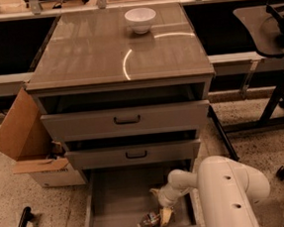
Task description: Pick water bottle from bottom drawer and place on counter
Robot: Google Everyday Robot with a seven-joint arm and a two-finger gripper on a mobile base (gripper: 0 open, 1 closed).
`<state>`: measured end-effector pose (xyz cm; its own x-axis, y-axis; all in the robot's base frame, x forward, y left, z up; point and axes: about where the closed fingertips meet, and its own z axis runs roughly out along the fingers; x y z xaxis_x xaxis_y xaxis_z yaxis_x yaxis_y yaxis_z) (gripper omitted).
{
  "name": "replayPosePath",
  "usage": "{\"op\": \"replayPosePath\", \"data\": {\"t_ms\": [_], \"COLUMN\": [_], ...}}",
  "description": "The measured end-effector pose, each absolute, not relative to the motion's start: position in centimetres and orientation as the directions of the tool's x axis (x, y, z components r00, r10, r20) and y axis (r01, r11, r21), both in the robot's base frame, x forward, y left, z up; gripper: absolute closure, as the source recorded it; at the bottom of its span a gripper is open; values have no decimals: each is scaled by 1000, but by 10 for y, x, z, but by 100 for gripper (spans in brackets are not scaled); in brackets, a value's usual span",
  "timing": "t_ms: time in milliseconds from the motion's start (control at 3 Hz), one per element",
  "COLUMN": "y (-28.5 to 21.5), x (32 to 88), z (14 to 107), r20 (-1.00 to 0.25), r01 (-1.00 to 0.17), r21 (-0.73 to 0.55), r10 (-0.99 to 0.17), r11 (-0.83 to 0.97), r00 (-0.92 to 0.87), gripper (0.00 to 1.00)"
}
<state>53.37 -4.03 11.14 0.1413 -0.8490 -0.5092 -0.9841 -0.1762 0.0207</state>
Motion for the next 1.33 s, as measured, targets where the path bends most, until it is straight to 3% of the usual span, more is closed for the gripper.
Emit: {"op": "replayPosePath", "data": {"t_ms": [333, 1333], "y": [-39, -36], "x": [531, 525], "z": [108, 121], "r20": [-514, -565], "r01": [-983, -983], "r21": [25, 11], "r10": [-846, -812], "r11": [-180, -186], "r00": [142, 147], "gripper": [18, 88]}}
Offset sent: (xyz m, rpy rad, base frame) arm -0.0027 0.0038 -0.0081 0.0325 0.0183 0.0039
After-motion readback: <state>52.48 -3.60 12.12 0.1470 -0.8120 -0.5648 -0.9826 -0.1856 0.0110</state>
